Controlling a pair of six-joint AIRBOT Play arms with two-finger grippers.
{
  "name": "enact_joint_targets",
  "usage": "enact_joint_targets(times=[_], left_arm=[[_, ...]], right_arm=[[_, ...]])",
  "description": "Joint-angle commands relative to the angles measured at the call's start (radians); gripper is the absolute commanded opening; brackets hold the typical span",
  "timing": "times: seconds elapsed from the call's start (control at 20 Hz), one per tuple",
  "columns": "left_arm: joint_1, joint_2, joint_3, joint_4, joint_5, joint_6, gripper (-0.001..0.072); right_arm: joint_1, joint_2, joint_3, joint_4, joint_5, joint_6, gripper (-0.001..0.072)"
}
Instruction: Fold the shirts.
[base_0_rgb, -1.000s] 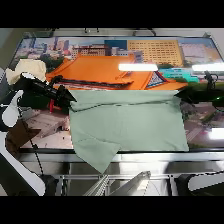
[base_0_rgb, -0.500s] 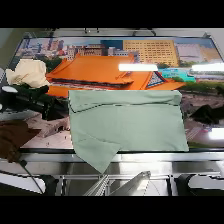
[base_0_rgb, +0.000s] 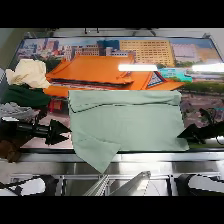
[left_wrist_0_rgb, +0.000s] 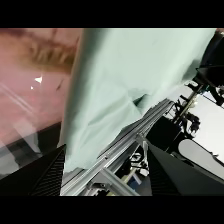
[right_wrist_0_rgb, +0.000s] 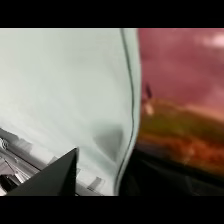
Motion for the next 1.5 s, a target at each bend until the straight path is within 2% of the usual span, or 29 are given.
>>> enact_joint_targets(times=[0.0, 0.05, 0.15, 0.25, 0.3, 0.35, 0.4, 0.45, 0.6, 0.75, 0.95, 1.05, 1.25, 1.35, 1.45], left_arm=[[-0.083, -0.017, -0.048, -0.004, 0.074, 0.023, 0.0522], [-0.124, -0.037, -0.048, -0.004, 0.081, 0.025, 0.0522], [-0.200, -0.078, -0.049, -0.002, 0.081, 0.031, 0.0521], [-0.247, -0.102, -0.048, -0.003, 0.069, 0.040, 0.0402], [-0.260, -0.102, -0.048, -0.003, 0.065, 0.040, 0.0401], [-0.261, -0.092, -0.048, -0.003, 0.061, 0.040, 0.0293], [-0.253, -0.072, -0.048, -0.003, 0.057, 0.049, 0.0084], [-0.236, -0.046, -0.048, -0.003, 0.044, 0.059, 0.0021], [-0.140, 0.034, -0.048, 0.000, 0.009, 0.062, 0.0021], [-0.030, 0.058, -0.048, -0.003, 0.003, 0.062, 0.0021], [-0.004, 0.057, -0.041, 0.011, 0.009, 0.062, 0.0019], [-0.004, 0.057, -0.014, 0.055, 0.011, 0.030, 0.0019], [-0.006, 0.057, 0.091, -0.066, -0.082, 0.018, 0.0020], [-0.006, 0.057, 0.176, -0.149, -0.128, 0.006, 0.0020], [-0.014, 0.033, 0.294, -0.158, -0.165, -0.040, 0.0020]], right_arm=[[0.055, -0.001, -0.029, 0.008, -0.063, -0.004, 0.0251], [0.071, -0.001, -0.028, 0.008, -0.056, -0.004, 0.0180], [0.076, -0.001, -0.025, 0.002, -0.027, -0.003, 0.0170], [0.069, 0.000, -0.008, 0.001, 0.018, 0.001, 0.0161], [0.064, 0.000, 0.005, 0.001, 0.050, 0.007, 0.0155], [0.063, 0.000, 0.019, 0.000, 0.083, 0.017, 0.0131], [0.063, 0.000, 0.035, -0.003, 0.127, 0.024, 0.0057], [0.063, 0.000, 0.053, -0.019, 0.166, 0.043, 0.0054], [0.063, 0.001, 0.102, -0.068, 0.232, 0.080, 0.0019], [0.063, 0.002, 0.123, -0.068, 0.233, 0.079, 0.0019], [0.042, 0.002, 0.131, -0.098, 0.230, 0.076, 0.0019], [0.006, 0.002, 0.138, -0.087, 0.233, 0.082, 0.0019], [-0.012, 0.001, 0.163, 0.048, 0.248, 0.075, 0.0019], [-0.012, -0.001, 0.201, 0.165, 0.244, 0.065, 0.0019], [-0.008, -0.001, 0.255, 0.313, 0.209, 0.051, 0.0020]])
